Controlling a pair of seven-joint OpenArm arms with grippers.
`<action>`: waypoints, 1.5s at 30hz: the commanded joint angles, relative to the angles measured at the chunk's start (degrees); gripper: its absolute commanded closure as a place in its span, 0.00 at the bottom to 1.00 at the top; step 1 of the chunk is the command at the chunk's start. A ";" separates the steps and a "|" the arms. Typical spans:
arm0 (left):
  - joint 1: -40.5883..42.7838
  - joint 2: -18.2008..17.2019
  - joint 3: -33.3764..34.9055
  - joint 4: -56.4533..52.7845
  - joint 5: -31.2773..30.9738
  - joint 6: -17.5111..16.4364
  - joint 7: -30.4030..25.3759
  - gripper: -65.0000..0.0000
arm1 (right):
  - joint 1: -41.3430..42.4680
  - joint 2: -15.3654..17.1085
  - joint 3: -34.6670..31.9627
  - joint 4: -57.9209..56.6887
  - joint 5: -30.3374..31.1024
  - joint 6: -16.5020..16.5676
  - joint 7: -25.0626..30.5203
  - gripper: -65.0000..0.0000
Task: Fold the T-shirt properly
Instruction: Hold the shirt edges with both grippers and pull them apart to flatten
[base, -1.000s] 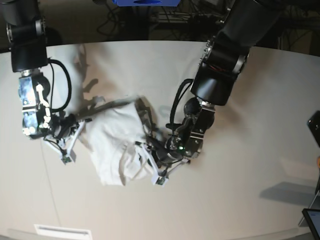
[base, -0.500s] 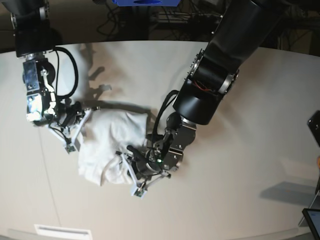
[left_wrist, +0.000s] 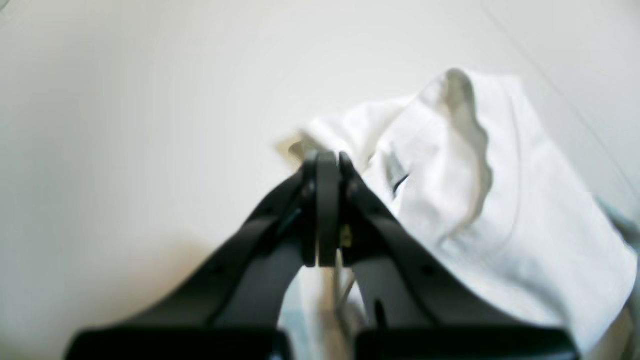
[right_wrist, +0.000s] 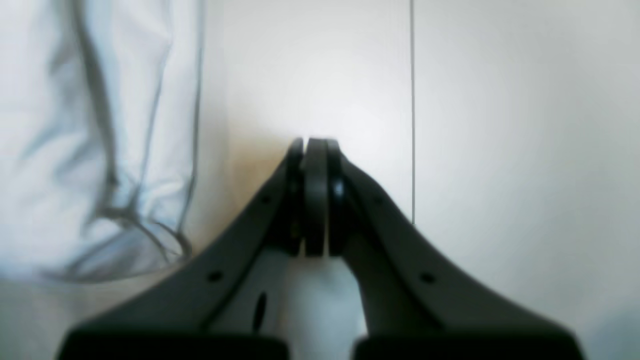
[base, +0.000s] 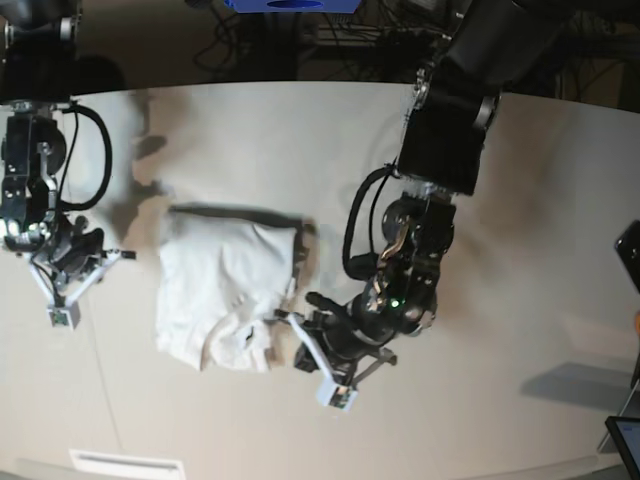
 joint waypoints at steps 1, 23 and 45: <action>0.33 -1.05 -1.22 3.41 0.01 0.15 0.26 1.00 | 0.68 0.33 -0.18 3.61 0.98 0.40 1.04 1.00; 16.33 1.15 5.19 21.34 0.01 0.15 0.96 1.00 | -4.68 -8.90 -3.44 13.98 1.16 0.40 -1.86 1.00; 15.98 1.85 6.34 1.65 3.17 0.24 -8.71 1.00 | -6.00 -9.25 -9.41 1.32 1.16 0.40 5.43 1.00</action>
